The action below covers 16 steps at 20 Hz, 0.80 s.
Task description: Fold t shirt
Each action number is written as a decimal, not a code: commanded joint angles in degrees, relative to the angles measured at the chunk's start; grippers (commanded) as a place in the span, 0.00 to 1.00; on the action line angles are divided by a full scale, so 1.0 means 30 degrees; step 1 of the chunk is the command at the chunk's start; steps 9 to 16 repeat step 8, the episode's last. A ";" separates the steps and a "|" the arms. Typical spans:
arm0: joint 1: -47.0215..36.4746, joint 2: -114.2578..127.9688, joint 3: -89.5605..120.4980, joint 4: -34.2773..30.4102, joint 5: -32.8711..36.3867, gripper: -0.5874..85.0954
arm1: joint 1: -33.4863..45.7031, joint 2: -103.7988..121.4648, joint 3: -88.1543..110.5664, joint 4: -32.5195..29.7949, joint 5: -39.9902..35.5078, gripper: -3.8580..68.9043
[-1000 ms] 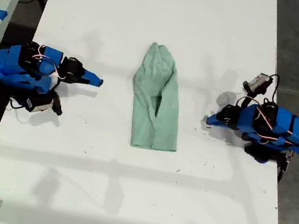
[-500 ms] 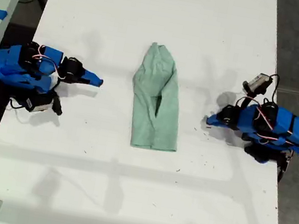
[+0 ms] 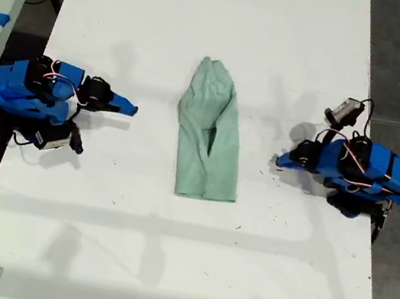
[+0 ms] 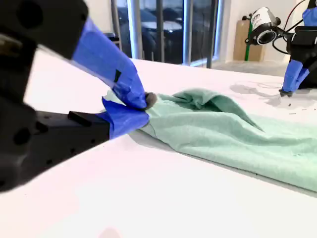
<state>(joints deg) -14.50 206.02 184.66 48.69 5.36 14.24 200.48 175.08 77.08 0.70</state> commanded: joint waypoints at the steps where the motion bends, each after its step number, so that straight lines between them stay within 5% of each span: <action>1: -0.0381 0.0176 0.0176 0.0029 -0.0352 0.01 | -0.0205 0.0205 0.0996 -0.0205 0.0322 0.08; 16: -0.0352 0.0176 0.0176 0.0029 -0.0410 0.01 | -0.0234 0.0205 0.0996 -0.0205 0.0352 0.08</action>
